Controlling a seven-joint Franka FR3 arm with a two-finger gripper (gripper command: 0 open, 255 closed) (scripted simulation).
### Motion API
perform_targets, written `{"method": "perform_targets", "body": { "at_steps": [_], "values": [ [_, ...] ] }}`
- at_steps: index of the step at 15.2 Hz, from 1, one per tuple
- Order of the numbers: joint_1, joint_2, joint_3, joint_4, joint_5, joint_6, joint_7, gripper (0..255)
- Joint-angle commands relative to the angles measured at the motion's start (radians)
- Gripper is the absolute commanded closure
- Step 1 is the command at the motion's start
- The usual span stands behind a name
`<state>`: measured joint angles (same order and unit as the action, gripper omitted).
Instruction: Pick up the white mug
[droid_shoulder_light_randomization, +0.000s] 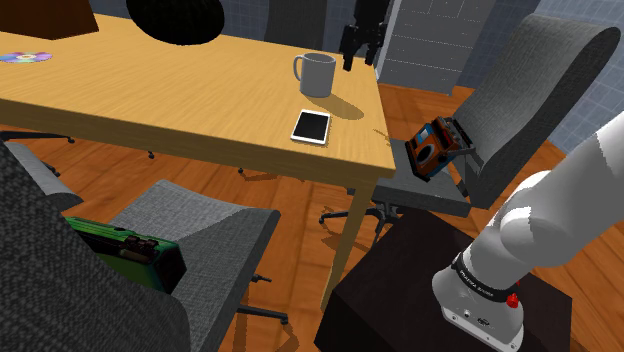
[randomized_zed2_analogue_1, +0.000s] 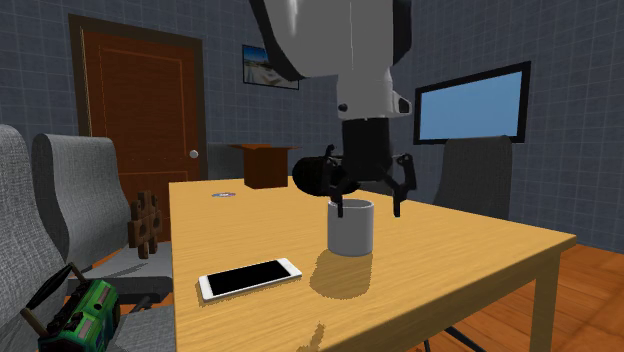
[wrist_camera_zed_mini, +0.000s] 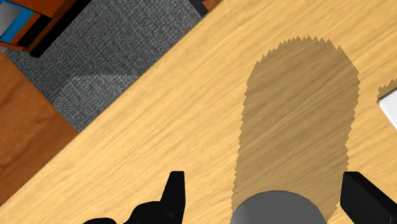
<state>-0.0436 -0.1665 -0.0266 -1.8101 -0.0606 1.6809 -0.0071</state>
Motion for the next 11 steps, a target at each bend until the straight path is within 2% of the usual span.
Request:
{"method": "perform_targets", "body": {
  "at_steps": [1, 8, 11],
  "values": [
    [-0.003, 0.078, -0.006, 0.094, 0.013, -0.013, -0.007, 0],
    [-0.026, 0.397, -0.025, 0.507, 0.068, -0.102, -0.033, 0],
    [-0.026, 0.39, -0.024, 0.47, 0.068, -0.072, -0.033, 0]
  ]
}}
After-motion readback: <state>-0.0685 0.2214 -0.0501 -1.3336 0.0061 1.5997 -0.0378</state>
